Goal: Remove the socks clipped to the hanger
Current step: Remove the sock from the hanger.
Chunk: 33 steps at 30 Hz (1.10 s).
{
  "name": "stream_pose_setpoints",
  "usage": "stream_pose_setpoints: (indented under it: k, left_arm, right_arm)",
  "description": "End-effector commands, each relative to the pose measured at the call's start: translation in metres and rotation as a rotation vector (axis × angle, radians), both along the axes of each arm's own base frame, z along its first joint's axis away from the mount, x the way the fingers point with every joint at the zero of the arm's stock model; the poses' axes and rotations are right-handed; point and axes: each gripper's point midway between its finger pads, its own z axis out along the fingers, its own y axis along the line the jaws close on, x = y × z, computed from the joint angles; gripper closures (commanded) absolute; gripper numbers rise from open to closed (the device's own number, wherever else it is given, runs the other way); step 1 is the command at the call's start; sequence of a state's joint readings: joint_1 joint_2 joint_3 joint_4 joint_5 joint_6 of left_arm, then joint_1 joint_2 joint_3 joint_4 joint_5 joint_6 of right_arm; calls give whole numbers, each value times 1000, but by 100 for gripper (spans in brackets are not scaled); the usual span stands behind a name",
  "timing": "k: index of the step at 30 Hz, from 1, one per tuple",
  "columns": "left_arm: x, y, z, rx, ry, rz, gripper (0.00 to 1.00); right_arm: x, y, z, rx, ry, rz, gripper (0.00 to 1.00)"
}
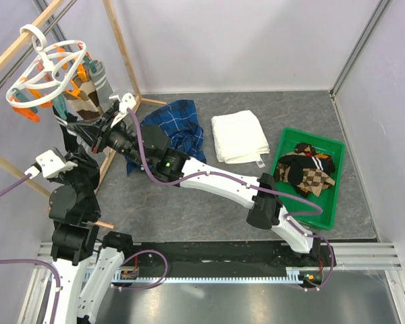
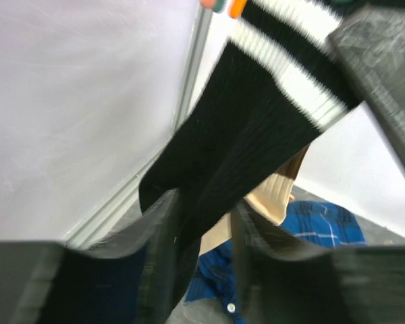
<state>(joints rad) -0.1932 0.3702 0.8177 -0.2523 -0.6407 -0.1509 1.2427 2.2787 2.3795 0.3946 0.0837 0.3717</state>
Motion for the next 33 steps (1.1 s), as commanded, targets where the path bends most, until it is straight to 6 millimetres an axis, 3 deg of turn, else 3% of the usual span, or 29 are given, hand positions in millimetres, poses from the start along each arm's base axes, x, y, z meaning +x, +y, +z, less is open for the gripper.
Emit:
stream_pose_setpoints:
  k: [1,6,23,24,25,28,33]
  left_arm:
    - [-7,13,18,28,-51,76,71]
    - [-4,7,24,38,-43,40,98]
    - [-14,-1,40,-2,-67,-25,98]
    - [-14,-3,38,0,-59,-38,98]
    - [-14,-4,38,-6,-58,-44,98]
    - [-14,-8,33,-23,-47,-68,98]
    - [-21,-13,37,-50,-68,-105,98]
  right_arm:
    - [-14,-4,26,94,-11,41,100]
    - [-13,-9,33,102,-31,21,100]
    - [-17,-17,45,118,-32,32,100]
    - [-18,-22,51,131,-34,30,96]
    - [-17,-21,46,118,-32,23,94]
    - [-16,-26,48,120,-37,2,93]
    - [-12,-31,54,117,-40,-8,100]
